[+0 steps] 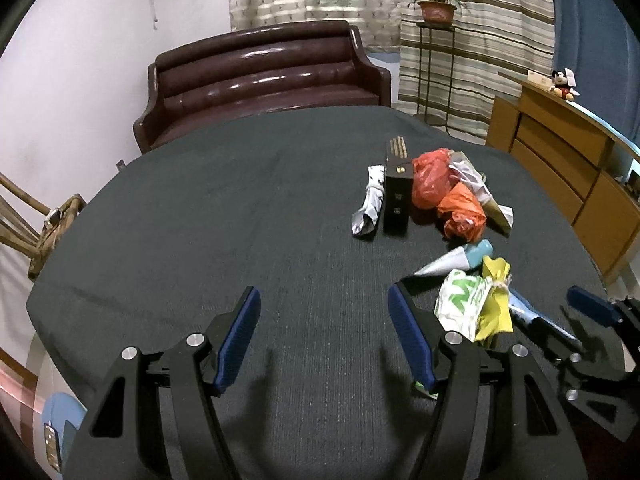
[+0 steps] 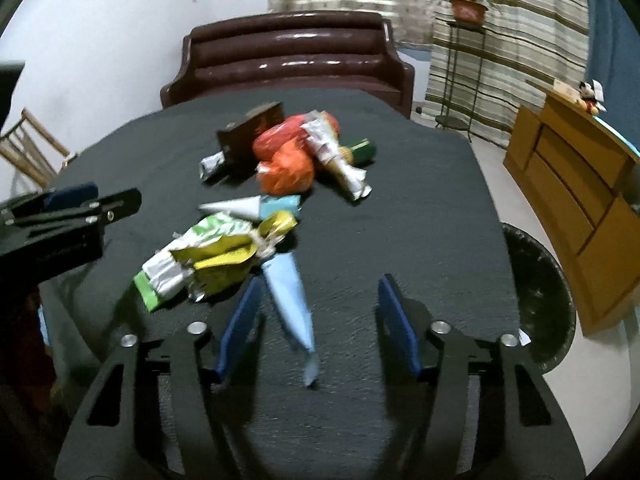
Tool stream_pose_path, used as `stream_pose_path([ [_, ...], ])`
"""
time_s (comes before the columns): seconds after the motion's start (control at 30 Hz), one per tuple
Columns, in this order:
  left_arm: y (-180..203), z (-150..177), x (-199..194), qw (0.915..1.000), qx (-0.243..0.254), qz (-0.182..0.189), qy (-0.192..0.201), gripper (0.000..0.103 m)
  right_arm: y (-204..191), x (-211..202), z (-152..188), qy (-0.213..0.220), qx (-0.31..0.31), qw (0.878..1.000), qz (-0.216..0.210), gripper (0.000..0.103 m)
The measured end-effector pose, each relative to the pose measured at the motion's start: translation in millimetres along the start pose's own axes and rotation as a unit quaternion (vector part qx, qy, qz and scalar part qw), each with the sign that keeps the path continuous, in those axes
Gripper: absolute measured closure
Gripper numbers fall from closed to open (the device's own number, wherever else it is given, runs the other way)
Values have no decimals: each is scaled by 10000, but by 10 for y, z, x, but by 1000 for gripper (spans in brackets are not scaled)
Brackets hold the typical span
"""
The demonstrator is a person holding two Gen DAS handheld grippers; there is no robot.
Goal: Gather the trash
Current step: 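Grasp the green-and-white wrapper with the left gripper while the right grasps the blue tube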
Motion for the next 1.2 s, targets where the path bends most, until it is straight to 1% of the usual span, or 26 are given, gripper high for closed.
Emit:
stream_pose_path([
  [0.03, -9, 14, -7, 10000, 1, 21, -4, 38, -9, 12, 21, -46, -1, 10000, -28, 52],
  [0.1, 14, 35, 1, 10000, 11, 77, -7, 38, -24, 43, 63, -149, 2, 9999, -66, 65],
  [0.13, 23, 34, -3, 10000, 19, 98, -4, 38, -16, 53, 77, -160, 4, 9999, -54, 67],
  [0.2, 55, 51, -17, 9999, 33, 145, 4, 38, 10, 54, 75, -128, -55, 9999, 29, 77],
  [0.27, 91, 57, -29, 9998, 71, 198, 13, 38, 44, 54, 71, -116, -51, 9999, 83, 84],
  [0.3, 106, 67, -37, 9997, 92, 219, 15, 38, 58, 51, 72, -112, -13, 9999, 67, 85],
  [0.4, 155, 84, -59, 9994, 160, 296, 26, 38, 84, 55, 72, -107, -23, 9999, 81, 86],
  [0.57, 279, 90, -83, 9991, 217, 356, 30, 35, 104, 58, 70, -92, -72, 9999, 117, 87],
  [0.8, 408, 81, -133, 9982, 303, 500, 114, 34, 207, 54, 53, -68, 47, 9998, 196, 88],
  [1.0, 526, 124, -91, 9969, 399, 684, 16, 34, 228, 56, 45, -70, 51, 9998, 193, 87],
  [1.2, 598, 188, 22, 9960, 480, 745, -133, 34, 248, 61, 42, -73, 67, 9997, 203, 88],
])
Point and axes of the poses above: each gripper's, at about its wrist camera, not at the fingertips, and x roughly the way its jaws point, y to its right, z to its underside, the point moved 9 cm from there along x, roughly the way its jaws point, and after that the axes turned 4 degrees about y, right-handed, at the moved point
